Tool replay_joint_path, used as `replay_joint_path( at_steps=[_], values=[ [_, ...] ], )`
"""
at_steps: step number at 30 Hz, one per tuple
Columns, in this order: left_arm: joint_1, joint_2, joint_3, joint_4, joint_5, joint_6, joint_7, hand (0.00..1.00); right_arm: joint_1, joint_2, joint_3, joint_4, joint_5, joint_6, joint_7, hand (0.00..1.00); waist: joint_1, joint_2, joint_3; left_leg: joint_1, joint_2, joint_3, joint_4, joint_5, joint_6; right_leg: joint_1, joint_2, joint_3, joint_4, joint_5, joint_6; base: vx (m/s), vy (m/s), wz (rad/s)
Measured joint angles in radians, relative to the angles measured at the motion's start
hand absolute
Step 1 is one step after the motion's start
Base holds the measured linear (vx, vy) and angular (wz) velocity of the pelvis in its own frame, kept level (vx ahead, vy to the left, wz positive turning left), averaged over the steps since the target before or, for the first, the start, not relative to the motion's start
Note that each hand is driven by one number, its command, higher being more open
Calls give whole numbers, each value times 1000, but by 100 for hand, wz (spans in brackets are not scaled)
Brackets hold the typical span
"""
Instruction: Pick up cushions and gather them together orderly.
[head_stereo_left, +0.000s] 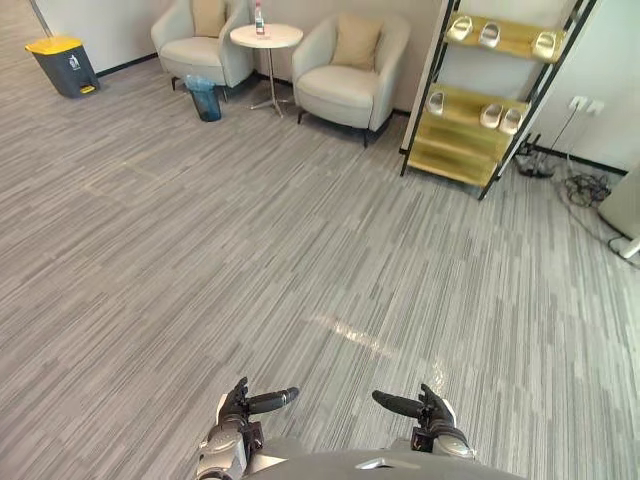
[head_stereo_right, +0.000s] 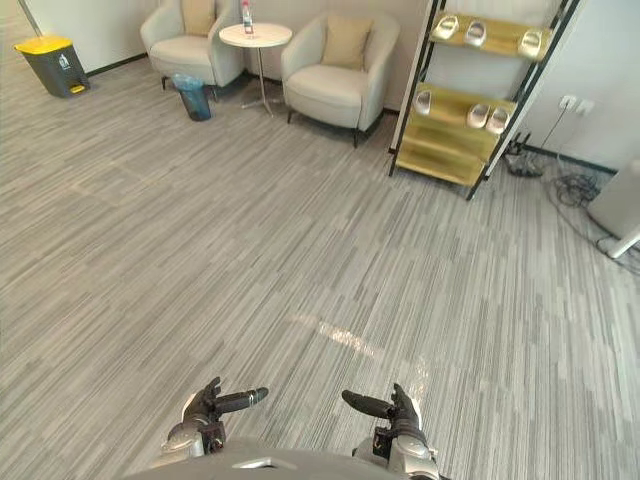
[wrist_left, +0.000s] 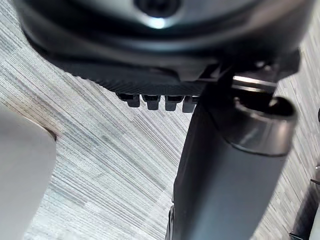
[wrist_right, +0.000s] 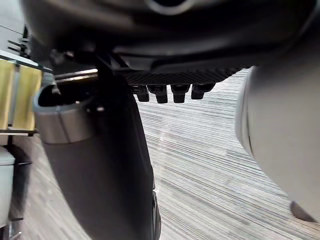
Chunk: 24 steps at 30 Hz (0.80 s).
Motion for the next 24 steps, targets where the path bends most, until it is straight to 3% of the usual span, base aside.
replay_joint_path(
  at_steps=[1, 2, 5, 6, 8, 10, 11, 12, 13, 15, 17, 18, 19, 21, 24],
  values=[
    [-1, 3, 0, 11, 0, 0, 0, 100, -17, 0, -3, 20, 0, 1, 1, 100, -4, 0, 0, 18, 15, -4, -8, -11, -14, -10, 39, 3, -164, 37, 10, 382, -231, 19],
    [-7, 8, -3, 32, 1, -1, -2, 100, -26, -8, -4, 41, 0, 1, 2, 100, -23, 13, -1, 34, 26, -40, -6, -21, -21, 23, 81, 12, -256, 148, -48, 420, -240, 19],
    [-15, -2, 0, 40, 3, -1, -6, 100, -37, -19, -42, 63, 0, 5, 1, 100, -14, 38, -2, 10, 46, -113, 40, -10, -7, 58, 110, 14, -294, 147, -72, 420, -265, -10],
    [-16, -18, 0, 57, 13, -2, -5, 100, -45, -42, -75, 83, 0, 15, 0, 100, -19, 59, -10, 24, 54, -166, 50, 7, -20, 80, 126, 13, -298, 117, -76, 333, -234, -5],
    [-17, -23, -2, 62, 27, -1, -6, 100, -37, -56, -85, 88, 0, 15, -1, 100, -22, 71, -15, 31, 63, -185, 66, 11, -26, 106, 136, 4, -311, 103, -77, 313, -217, 10],
    [-19, -28, -1, 58, 36, -2, -9, 100, -17, -64, -92, 89, 0, 15, -3, 100, -22, 73, -15, 0, 68, -188, 187, 17, -55, 166, 154, -6, -364, 91, -81, 216, -150, 16],
    [-20, -27, -1, 54, 37, -2, -10, 100, -12, -66, -89, 88, 0, 15, -3, 100, -22, 72, -12, -52, 67, -186, 314, 25, -79, 198, 162, -5, -398, 89, -85, 195, -111, 7],
    [-22, -25, 0, 35, 37, -2, -8, 100, -3, -74, -76, 86, 3, 19, -6, 100, -16, 69, -6, -176, 72, -167, 573, 5, -117, 251, 177, -3, -438, 86, -92, 330, -133, -7],
    [-18, -23, 0, 18, 36, -3, -7, 100, -2, -78, -68, 90, 4, 27, -12, 100, -13, 72, 2, -243, 75, -142, 636, -70, -97, 312, 185, 3, -467, 85, -93, 265, -59, -15],
    [-18, -20, -4, 10, 36, -3, -7, 100, -4, -75, -68, 91, 5, 28, -15, 100, -7, 70, 3, -279, 60, -131, 572, -102, -94, 337, 181, 25, -479, 85, -92, 240, 53, -44],
    [-21, -15, -28, 6, 35, -4, -6, 100, -8, -68, -69, 90, 6, 26, -17, 100, 1, 73, 4, -310, 39, -157, 351, -89, -88, 351, 173, 66, -483, 78, -77, 204, 112, -70],
    [-24, -20, -34, 9, 34, -2, -8, 100, -9, -72, -69, 83, 6, 29, -16, 100, 4, 87, 4, -317, 41, -180, 232, 63, -91, 362, 178, 93, -478, 62, -51, 194, 134, -46],
    [-24, -19, -34, 10, 34, -2, -8, 100, -8, -74, -70, 82, 6, 30, -17, 100, 7, 88, 0, -305, 37, -173, 223, 59, -89, 366, 173, 105, -478, 58, -46, 294, 162, -40],
    [-25, -7, -40, 13, 34, -3, -6, 100, 10, -52, -71, 70, 6, 31, -19, 100, 6, 41, -13, -262, 0, -143, 159, 75, -70, 365, 132, 127, -479, 39, -22, 276, 105, -18],
    [-24, -4, -40, 14, 35, -2, -6, 100, 16, -48, -72, 70, 4, 34, -18, 100, 7, 35, -14, -226, -13, -119, 137, 75, -67, 377, 113, 153, -476, 36, -20, 177, 74, -21]
  ],
)
